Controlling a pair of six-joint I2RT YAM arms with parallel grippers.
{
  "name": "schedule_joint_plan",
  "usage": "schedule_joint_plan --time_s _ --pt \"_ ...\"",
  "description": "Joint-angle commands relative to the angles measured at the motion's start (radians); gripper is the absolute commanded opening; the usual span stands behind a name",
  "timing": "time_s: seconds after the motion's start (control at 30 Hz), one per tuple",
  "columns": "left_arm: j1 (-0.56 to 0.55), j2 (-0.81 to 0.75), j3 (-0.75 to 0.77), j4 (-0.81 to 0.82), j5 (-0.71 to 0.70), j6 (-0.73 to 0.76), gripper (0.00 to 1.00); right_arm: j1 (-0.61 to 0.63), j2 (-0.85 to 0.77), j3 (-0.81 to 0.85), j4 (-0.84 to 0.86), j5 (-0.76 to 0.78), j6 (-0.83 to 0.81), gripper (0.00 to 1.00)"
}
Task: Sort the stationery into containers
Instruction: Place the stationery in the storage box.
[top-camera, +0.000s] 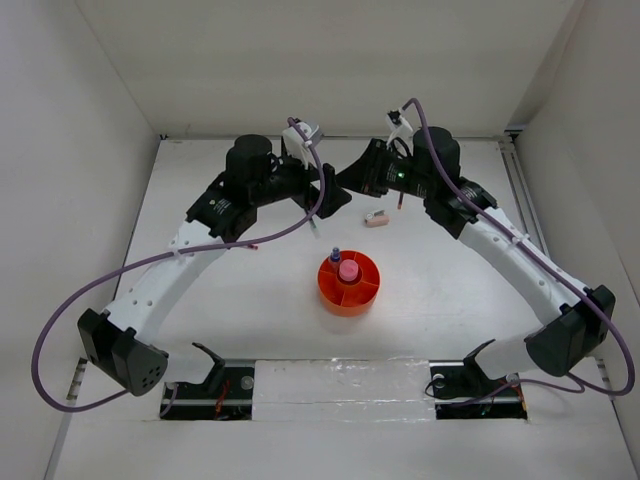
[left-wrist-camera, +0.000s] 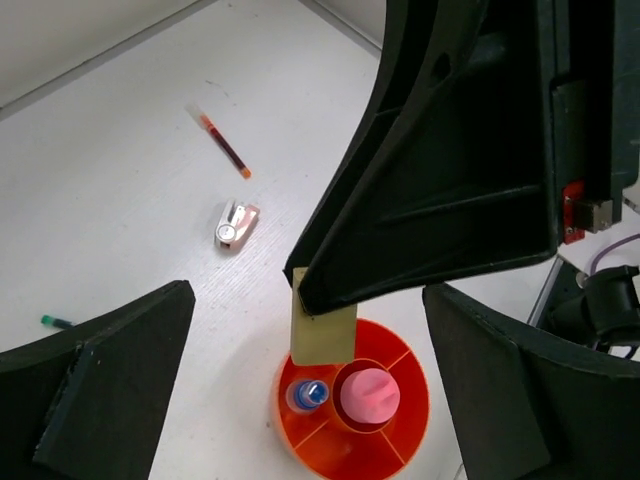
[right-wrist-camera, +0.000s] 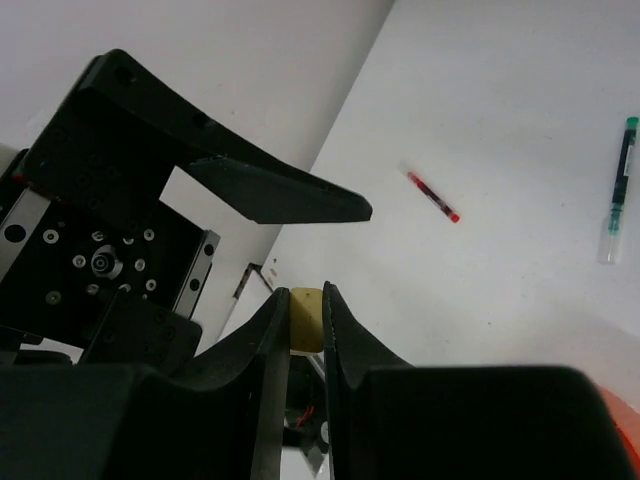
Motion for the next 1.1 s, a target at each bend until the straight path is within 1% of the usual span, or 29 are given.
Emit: schedule_joint_plan --time_s 0.0,0.1,0.2,0.23,0.3,0.33,0.37,0.4,0.43,0.47,0.53,0.6,0.63,0.67,0.7,0.73,0.8,0.87,0.93,0.97,1.07 --pt "-0.002 -0.035 -0.014 0.011 0.010 0.004 1.00 -0.030 -0.031 -0.004 0.093 -0.011 -0.049 0.00" --pt "-0.002 -0.045 -0.014 -0.007 -0.013 0.004 1.00 -0.085 -0.031 -0.048 0.122 0.001 -0.085 0.00" --pt "-0.002 -0.066 -0.039 -0.016 -0.068 -0.023 1.00 -0.149 -0.063 -0.097 0.132 0.026 -0.169 0.00" --pt "-0.002 -0.066 -0.051 -0.017 -0.086 -0.034 1.00 -0.165 -0.074 -0.114 0.132 0.026 -0.222 0.00" --pt "-0.002 -0.066 -0.060 -0.030 -0.167 -0.071 1.00 -0.204 -0.096 -0.146 0.156 0.012 -0.295 0.00" --pt "-0.002 -0.066 -0.060 -0.044 -0.198 -0.086 1.00 -0.205 -0.122 -0.175 0.156 0.000 -0.334 0.00" --pt "-0.002 -0.066 -0.071 -0.058 -0.279 -0.109 1.00 -0.214 -0.139 -0.192 0.156 0.000 -0.417 0.00" --pt "0.010 -0.057 -0.071 -0.070 -0.316 -0.132 1.00 -0.214 -0.157 -0.211 0.156 -0.011 -0.453 0.00" --pt "0.020 -0.057 -0.071 -0.095 -0.348 -0.158 1.00 -0.214 -0.195 -0.250 0.156 -0.011 -0.480 0.00" --pt "0.035 -0.043 -0.062 -0.104 -0.393 -0.216 1.00 -0.214 -0.214 -0.272 0.156 -0.011 -0.514 0.00" --pt "0.063 -0.032 -0.041 -0.136 -0.437 -0.279 1.00 -0.214 -0.251 -0.330 0.156 -0.057 -0.549 0.00" --pt "0.063 -0.022 -0.005 -0.145 -0.517 -0.356 1.00 -0.200 -0.304 -0.378 0.156 -0.066 -0.589 0.00" --pt "0.063 0.001 0.012 -0.164 -0.531 -0.378 1.00 -0.186 -0.321 -0.402 0.144 -0.046 -0.602 0.00" --pt "0.063 0.042 0.069 -0.214 -0.542 -0.411 1.00 -0.174 -0.385 -0.504 0.135 -0.017 -0.614 0.00" --pt "0.063 0.043 0.070 -0.214 -0.542 -0.412 1.00 -0.174 -0.386 -0.505 0.135 -0.017 -0.614 0.00" --pt "0.063 0.053 0.097 -0.214 -0.533 -0.412 1.00 -0.165 -0.398 -0.530 0.135 -0.017 -0.614 0.00" --pt "0.063 0.063 0.098 -0.201 -0.513 -0.412 1.00 -0.153 -0.407 -0.583 0.159 -0.017 -0.614 0.00" --pt "0.063 0.063 0.076 -0.172 -0.478 -0.412 1.00 -0.140 -0.420 -0.594 0.168 -0.026 -0.614 0.00" --pt "0.063 0.054 0.055 -0.130 -0.477 -0.412 1.00 -0.128 -0.409 -0.617 0.169 -0.008 -0.614 0.00" --pt "0.063 0.043 0.043 -0.130 -0.496 -0.412 1.00 -0.116 -0.409 -0.617 0.169 0.004 -0.614 0.00" --pt "0.063 0.043 0.042 -0.118 -0.520 -0.422 1.00 -0.104 -0.365 -0.628 0.184 -0.025 -0.625 0.00"
